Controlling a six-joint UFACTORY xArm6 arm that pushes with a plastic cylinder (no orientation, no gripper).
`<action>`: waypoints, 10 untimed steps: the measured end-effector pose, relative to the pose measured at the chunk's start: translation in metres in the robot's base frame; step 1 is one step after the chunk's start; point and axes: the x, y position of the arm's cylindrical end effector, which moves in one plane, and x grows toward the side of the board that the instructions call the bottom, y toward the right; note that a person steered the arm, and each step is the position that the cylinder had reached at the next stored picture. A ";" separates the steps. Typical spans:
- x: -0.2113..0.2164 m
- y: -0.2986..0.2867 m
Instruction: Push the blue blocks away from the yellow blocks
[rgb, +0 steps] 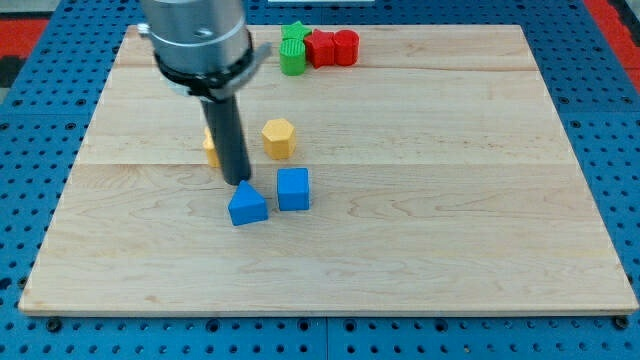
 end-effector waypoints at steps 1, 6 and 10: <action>0.022 0.070; -0.010 0.161; 0.014 0.210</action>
